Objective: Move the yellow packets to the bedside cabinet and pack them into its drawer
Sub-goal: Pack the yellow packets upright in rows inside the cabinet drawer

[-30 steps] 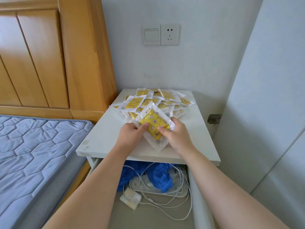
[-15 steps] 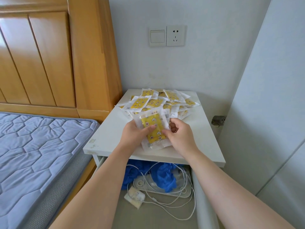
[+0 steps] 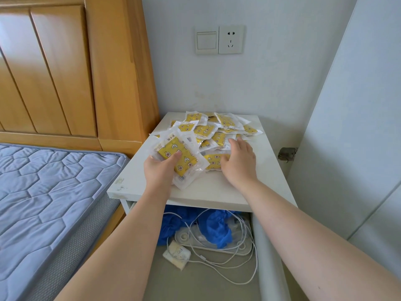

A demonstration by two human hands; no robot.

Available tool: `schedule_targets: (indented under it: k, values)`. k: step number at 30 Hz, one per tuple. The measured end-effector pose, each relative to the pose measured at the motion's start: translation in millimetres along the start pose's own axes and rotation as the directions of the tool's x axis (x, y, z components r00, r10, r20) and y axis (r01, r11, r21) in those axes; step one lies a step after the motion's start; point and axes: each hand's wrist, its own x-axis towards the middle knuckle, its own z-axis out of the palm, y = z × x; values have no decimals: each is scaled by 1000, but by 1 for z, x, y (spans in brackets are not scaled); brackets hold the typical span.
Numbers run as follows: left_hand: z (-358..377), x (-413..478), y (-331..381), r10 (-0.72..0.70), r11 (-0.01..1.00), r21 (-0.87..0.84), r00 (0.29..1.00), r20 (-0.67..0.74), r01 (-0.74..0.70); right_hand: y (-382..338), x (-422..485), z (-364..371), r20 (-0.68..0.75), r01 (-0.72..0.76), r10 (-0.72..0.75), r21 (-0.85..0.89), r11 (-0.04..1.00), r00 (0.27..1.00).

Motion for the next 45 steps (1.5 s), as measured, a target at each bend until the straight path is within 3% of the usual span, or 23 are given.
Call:
schedule_targets:
  k: [5,7,12,16,20,29,34,39,45]
  values:
    - [1,1,-2,67,991,114,998,12,-68,-2,8,2,215,96,-65,-137,986,974]
    - [2,2,-3,90,985,147,996,14,-91,-3,6,3,184,140,-106,-184,973,977]
    - [3,3,-5,127,968,212,991,40,-132,-3,-5,-2,-76,188,-204,-176,966,976]
    - [5,4,-5,150,956,245,987,53,-159,3,-12,-2,123,155,-127,-250,956,984]
    - [5,4,-6,170,946,272,984,53,-178,5,-15,-2,242,138,-89,-191,972,966]
    - [5,2,-6,181,929,317,981,63,-192,4,-22,-10,88,192,-174,-296,936,981]
    - [5,1,-7,189,926,322,980,56,-197,1,-23,-11,302,147,-80,-207,967,950]
    - [5,1,-6,182,930,312,981,62,-192,0,-20,-19,382,50,-17,-78,996,924]
    - [7,2,-6,178,932,312,982,57,-187,-14,7,-32,482,17,124,-277,961,867]
